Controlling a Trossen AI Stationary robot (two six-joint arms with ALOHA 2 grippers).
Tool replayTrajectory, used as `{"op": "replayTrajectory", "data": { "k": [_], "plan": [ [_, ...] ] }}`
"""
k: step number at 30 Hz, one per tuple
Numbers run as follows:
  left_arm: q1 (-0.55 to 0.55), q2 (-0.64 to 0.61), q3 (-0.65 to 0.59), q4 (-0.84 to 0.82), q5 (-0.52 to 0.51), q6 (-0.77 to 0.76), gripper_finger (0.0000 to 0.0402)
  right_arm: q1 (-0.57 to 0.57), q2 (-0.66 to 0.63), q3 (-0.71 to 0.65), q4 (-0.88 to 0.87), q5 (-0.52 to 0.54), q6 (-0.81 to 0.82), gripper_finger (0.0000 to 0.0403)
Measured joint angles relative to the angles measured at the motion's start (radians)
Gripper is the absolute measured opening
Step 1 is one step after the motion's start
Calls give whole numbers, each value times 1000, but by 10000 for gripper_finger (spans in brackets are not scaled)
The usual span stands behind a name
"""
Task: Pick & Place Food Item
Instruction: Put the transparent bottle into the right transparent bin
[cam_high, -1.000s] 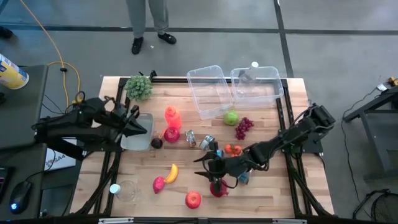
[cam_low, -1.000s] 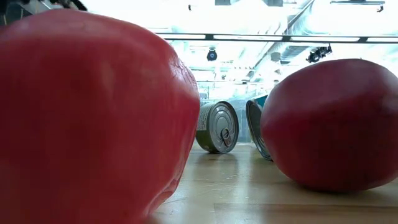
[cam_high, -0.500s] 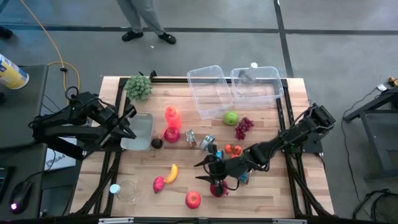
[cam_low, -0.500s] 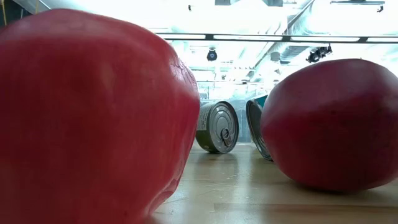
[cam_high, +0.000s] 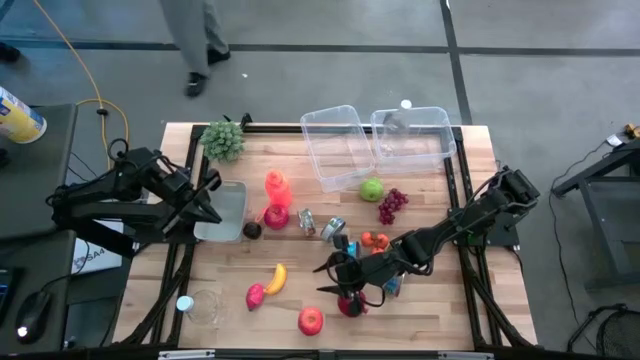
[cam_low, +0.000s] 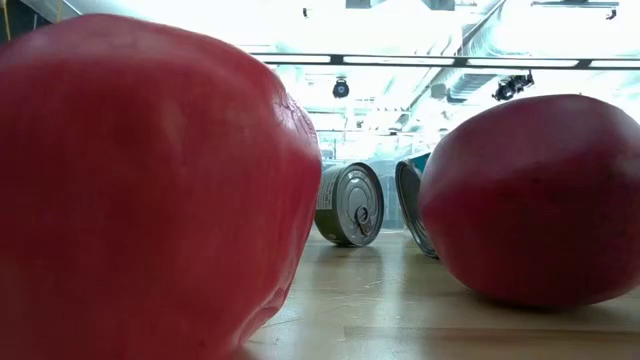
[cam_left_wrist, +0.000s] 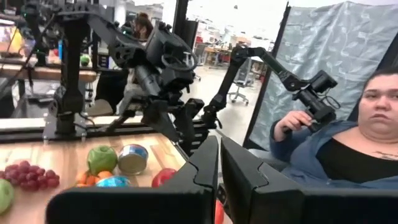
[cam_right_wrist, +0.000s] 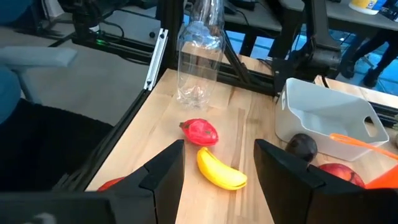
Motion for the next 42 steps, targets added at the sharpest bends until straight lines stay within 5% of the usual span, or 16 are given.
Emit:
{"op": "replayTrajectory", "data": {
  "k": [24, 42],
  "plan": [
    [0, -3, 0, 0, -15, -7, 19, 0, 0, 0, 1, -5, 36, 181],
    [0, 20, 0, -16, -34, -89, 206, -1, 0, 1, -27, -4, 22, 181]
  ]
}}
